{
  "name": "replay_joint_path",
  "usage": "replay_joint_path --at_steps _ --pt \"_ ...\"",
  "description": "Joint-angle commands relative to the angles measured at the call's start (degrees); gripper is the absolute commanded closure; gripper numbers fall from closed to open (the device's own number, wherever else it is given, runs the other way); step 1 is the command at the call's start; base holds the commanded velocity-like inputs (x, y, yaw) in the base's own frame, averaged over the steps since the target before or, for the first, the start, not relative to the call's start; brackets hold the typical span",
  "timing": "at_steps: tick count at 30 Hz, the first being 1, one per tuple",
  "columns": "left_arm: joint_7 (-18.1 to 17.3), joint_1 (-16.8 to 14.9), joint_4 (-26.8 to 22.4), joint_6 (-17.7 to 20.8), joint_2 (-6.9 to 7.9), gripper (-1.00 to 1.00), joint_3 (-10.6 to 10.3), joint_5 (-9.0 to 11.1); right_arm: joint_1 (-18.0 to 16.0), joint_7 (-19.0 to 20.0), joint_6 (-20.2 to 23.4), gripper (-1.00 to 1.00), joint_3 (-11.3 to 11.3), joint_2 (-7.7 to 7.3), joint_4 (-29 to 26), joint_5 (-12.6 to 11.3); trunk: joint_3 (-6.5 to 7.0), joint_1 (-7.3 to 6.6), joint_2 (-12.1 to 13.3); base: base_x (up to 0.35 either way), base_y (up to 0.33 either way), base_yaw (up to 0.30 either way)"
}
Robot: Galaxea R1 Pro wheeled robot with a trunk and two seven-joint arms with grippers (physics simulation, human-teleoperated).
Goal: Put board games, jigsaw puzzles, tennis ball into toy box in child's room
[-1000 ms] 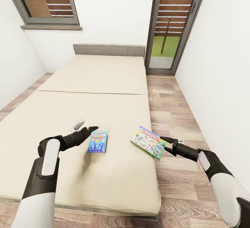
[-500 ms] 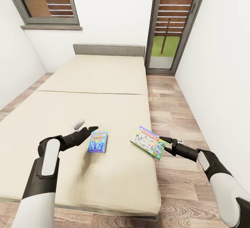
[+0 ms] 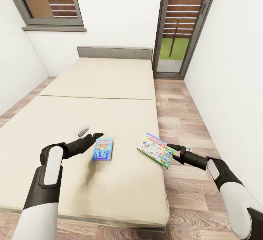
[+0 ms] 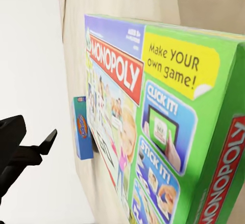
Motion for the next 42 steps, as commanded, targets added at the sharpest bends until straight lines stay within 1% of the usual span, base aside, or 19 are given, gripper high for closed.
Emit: replay_joint_path --at_steps 1,10,11,32,37,38,42 --pt "0.59 -0.04 -0.05 0.29 -0.05 -1.00 0.11 0.62 -0.04 0.13 0.26 -1.00 -0.15 0.01 0.03 0.01 -0.04 -0.01 -0.02 0.000 0.000 0.000" --pt "0.59 -0.04 -0.04 0.29 -0.11 -1.00 0.09 0.62 -0.04 0.13 0.19 -1.00 -0.10 0.11 0.02 0.01 -0.04 -0.01 -0.02 0.000 0.000 0.000" --pt "0.59 -0.04 -0.04 0.29 -0.12 -1.00 0.08 0.62 -0.04 0.13 0.19 1.00 -0.08 0.11 0.04 0.03 -0.04 -0.01 -0.02 0.000 0.000 0.000" --pt "0.56 -0.04 0.27 0.22 -0.36 -1.00 0.14 0.64 -0.04 0.11 0.14 1.00 0.28 0.30 0.08 0.56 -0.04 -0.01 -0.02 0.000 0.000 0.000" --pt "0.66 -0.04 1.17 0.07 -0.47 -1.00 0.16 0.62 -0.02 0.12 0.21 1.00 0.32 0.31 0.08 0.55 -0.04 -0.01 -0.02 0.000 0.000 0.000" --pt "0.38 1.91 1.19 -0.15 -0.53 -1.00 -0.96 4.83 0.15 0.14 -0.12 1.00 0.68 0.16 -4.92 0.73 -0.04 -0.01 -0.02 0.000 0.000 0.000" --pt "0.69 1.95 1.01 -0.15 -0.63 -1.00 -2.02 5.23 0.32 0.49 0.11 1.00 0.65 0.05 -7.04 0.63 -0.04 -0.01 -0.02 0.000 0.000 0.000"
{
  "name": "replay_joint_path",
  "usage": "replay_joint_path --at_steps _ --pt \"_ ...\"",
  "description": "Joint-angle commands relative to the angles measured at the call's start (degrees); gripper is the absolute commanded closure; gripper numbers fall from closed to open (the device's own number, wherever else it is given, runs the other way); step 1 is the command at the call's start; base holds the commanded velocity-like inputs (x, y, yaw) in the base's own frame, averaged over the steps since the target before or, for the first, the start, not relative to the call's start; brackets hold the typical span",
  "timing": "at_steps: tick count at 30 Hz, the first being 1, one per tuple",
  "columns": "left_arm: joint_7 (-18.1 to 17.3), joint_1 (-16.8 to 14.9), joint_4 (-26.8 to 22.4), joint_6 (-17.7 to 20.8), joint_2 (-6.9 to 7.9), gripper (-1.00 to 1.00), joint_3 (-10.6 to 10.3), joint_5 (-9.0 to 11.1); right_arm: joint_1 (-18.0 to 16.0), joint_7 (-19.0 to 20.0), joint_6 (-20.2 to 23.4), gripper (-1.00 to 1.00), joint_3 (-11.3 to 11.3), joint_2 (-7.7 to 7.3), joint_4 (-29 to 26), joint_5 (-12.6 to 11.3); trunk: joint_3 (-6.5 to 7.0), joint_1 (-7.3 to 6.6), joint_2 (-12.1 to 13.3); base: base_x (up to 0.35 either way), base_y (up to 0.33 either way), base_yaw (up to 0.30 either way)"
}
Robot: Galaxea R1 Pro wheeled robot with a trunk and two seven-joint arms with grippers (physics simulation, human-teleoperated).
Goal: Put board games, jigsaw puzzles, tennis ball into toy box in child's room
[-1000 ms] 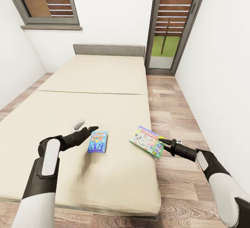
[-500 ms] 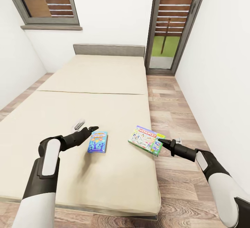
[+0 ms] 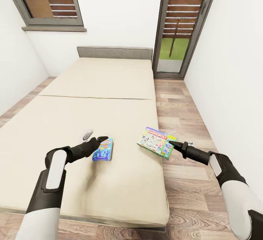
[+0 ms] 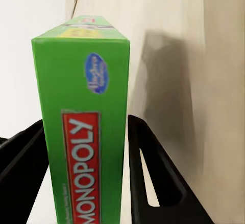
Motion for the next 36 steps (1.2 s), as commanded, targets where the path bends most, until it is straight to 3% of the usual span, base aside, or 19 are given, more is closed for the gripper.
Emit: replay_joint_path --at_steps 1,9,20,31,36 --pt "0.60 -0.04 -0.05 0.30 -0.06 -1.00 0.10 0.59 -0.03 0.13 0.19 1.00 -0.09 0.00 0.01 0.09 -0.04 -0.01 -0.02 0.000 0.000 0.000" --pt "0.79 0.04 -2.06 0.43 0.11 -1.00 -2.12 0.81 0.18 0.46 0.46 1.00 -0.08 -0.11 -2.34 0.01 -0.04 -0.01 -0.02 0.000 0.000 0.000" --pt "0.40 0.51 -2.87 0.52 0.16 -1.00 -2.65 0.88 0.48 0.60 0.57 1.00 -0.06 -0.16 -3.68 0.00 -0.04 -0.01 -0.02 0.000 0.000 0.000" --pt "0.13 1.04 -3.07 0.46 0.31 -1.00 -2.71 0.90 2.67 4.13 0.74 1.00 0.65 -0.09 -8.51 0.00 1.93 -2.42 4.39 0.000 0.000 0.000" --pt "0.03 1.53 -3.10 0.31 0.47 -1.00 -2.44 0.90 4.79 6.61 2.12 1.00 2.34 -0.06 -14.34 0.00 2.83 -3.52 6.40 0.000 0.000 0.000"
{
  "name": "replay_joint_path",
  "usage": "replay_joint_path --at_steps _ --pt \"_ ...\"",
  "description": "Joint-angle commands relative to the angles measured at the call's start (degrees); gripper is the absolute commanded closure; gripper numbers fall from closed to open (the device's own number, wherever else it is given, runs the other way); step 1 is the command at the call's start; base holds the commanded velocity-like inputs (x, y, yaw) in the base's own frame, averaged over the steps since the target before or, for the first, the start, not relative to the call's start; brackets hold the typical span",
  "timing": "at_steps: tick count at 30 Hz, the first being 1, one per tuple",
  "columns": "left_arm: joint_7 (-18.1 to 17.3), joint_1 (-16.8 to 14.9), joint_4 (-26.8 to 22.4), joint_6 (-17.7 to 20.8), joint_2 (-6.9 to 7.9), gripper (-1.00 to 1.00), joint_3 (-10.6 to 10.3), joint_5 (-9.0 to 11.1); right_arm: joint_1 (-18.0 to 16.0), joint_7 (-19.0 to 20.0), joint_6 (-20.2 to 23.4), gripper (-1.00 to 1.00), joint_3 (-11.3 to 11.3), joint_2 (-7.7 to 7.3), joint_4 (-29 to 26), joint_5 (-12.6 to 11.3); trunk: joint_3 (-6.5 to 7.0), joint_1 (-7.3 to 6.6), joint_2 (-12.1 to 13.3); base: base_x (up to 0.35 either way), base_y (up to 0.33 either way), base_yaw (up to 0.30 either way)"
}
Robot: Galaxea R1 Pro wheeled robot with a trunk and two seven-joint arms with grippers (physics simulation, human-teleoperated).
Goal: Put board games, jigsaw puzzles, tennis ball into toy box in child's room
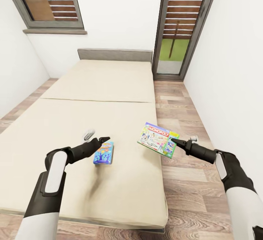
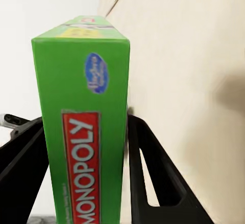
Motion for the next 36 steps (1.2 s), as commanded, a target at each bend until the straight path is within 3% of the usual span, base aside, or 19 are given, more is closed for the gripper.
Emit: replay_joint_path --at_steps 1,10,21,36 --pt "0.55 0.04 -0.05 0.28 -0.04 -1.00 0.16 0.59 0.50 0.34 0.80 1.00 0.23 0.04 -1.29 0.04 0.14 -0.23 0.40 0.000 0.000 0.000" --pt "0.79 0.37 0.11 0.14 0.13 -1.00 0.50 0.19 4.62 1.21 3.86 1.00 1.08 0.21 -11.75 -0.12 1.76 -2.21 4.01 0.000 0.000 0.000" --pt "0.91 0.88 0.54 0.05 0.45 -1.00 0.67 0.15 6.75 1.31 8.73 1.00 2.12 0.25 -20.84 -0.02 4.14 -4.62 8.42 0.000 0.000 0.000" --pt "0.94 1.11 0.77 -0.03 0.52 -1.00 0.88 0.13 7.21 1.21 8.73 1.00 4.84 0.31 -23.47 0.17 8.09 -7.92 14.44 0.000 0.000 0.000"
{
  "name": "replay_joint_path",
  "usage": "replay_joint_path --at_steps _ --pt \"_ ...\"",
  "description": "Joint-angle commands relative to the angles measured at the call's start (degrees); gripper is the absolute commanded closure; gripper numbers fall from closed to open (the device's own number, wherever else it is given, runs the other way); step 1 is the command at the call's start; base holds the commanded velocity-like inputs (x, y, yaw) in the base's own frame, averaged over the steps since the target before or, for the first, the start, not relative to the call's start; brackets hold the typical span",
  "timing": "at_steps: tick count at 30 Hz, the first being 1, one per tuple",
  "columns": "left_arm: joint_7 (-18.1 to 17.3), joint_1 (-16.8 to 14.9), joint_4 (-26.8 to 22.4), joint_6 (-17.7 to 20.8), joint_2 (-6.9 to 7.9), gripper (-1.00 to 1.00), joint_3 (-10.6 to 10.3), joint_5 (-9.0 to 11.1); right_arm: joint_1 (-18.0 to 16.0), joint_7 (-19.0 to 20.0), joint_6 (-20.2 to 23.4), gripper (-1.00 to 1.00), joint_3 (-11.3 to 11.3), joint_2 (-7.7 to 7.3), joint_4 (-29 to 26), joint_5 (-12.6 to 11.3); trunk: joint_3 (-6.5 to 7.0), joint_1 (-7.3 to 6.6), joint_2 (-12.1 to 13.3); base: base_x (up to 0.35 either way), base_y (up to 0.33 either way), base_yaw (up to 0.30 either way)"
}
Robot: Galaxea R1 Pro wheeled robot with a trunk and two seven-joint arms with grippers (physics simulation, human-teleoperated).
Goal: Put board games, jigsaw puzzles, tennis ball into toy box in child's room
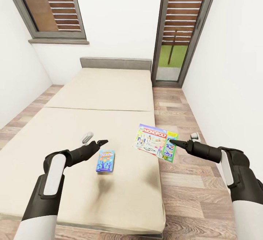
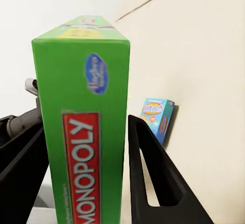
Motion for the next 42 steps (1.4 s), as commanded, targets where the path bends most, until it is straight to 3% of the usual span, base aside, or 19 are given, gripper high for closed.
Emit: replay_joint_path --at_steps 1,12,28,38,42 --pt "0.62 -0.04 -0.02 0.30 -0.05 -1.00 0.13 0.58 -0.01 0.09 0.22 1.00 0.05 0.01 -0.04 0.09 0.24 -0.23 0.40 0.000 0.000 0.000" --pt "0.63 -0.02 0.01 0.28 -0.05 -1.00 2.06 0.68 -0.03 -0.36 0.22 1.00 0.80 0.09 -0.22 0.15 3.22 -2.65 4.81 0.000 0.000 0.000" --pt "0.58 -0.02 -0.01 0.28 -0.07 -1.00 2.48 0.78 -0.03 -0.41 0.22 1.00 1.17 0.10 -0.24 0.15 7.57 -6.16 11.23 0.000 0.000 0.000" --pt "0.64 0.13 -0.08 0.24 -0.07 -1.00 2.37 0.86 -0.03 -0.41 0.22 1.00 1.15 0.10 -0.24 0.14 8.49 -6.16 11.23 0.000 0.000 0.000" --pt "0.47 2.39 -0.51 -1.43 -0.05 -1.00 2.14 0.90 -0.04 -0.41 0.22 1.00 1.14 0.10 -0.24 0.13 8.86 -6.16 11.23 -0.100 -0.028 0.000"
